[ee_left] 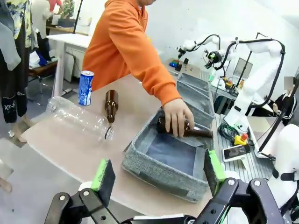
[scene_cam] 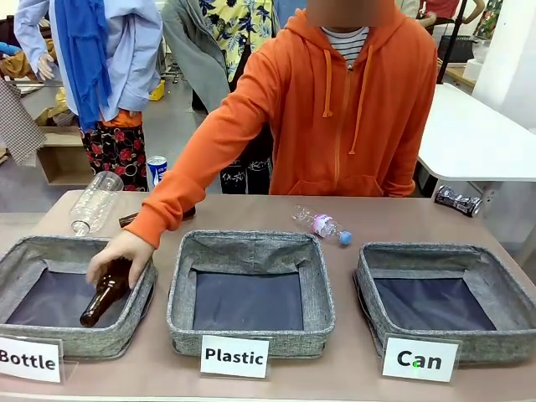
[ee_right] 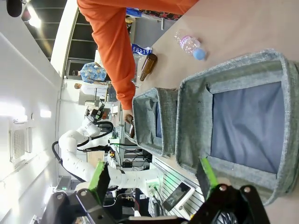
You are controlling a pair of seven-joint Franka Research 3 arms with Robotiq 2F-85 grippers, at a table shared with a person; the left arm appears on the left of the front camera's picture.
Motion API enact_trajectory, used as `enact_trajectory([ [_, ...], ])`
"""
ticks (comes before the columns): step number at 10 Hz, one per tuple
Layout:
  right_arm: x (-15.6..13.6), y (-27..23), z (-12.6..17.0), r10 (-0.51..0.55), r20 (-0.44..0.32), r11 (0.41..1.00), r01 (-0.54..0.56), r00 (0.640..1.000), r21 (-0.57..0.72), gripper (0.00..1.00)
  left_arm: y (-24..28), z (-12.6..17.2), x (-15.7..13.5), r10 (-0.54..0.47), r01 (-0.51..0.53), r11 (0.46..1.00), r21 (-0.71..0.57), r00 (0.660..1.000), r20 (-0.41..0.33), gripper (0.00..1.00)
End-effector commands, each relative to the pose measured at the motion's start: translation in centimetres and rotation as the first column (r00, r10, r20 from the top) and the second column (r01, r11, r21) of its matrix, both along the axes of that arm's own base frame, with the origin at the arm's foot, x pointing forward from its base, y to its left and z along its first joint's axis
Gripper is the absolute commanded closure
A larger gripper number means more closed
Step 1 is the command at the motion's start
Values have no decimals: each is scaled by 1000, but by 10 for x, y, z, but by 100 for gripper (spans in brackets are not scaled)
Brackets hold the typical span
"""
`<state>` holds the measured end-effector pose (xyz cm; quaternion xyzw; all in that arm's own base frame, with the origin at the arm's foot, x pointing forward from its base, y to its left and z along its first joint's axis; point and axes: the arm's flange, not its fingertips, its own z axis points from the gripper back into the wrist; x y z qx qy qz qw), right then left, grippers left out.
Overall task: Sort the can waste into the basket.
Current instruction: Pick up the can waste from the table and place it in the right Fabric basket.
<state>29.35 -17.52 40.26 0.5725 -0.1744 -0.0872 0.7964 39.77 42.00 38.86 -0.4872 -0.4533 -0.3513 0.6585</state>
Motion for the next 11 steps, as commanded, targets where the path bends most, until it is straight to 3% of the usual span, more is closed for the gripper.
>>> enact_trajectory([
  [1,3,-1,1,1,36,1000,-1,999,9,0,4,18,17,2,-2,1000,-5,999,-32,0],
  [5,3,-1,1,1,36,1000,-1,999,9,0,-36,44,43,-62,68,992,110,997,-52,0],
  [8,3,-1,1,1,36,1000,-1,999,9,0,-128,64,80,-88,113,953,281,991,-101,0],
  [10,3,-1,1,1,36,1000,-1,999,9,0,-201,76,117,-114,141,886,442,990,-87,0],
  [11,3,-1,1,1,36,1000,-1,999,9,0,-230,79,137,-44,79,865,496,996,-81,0],
])
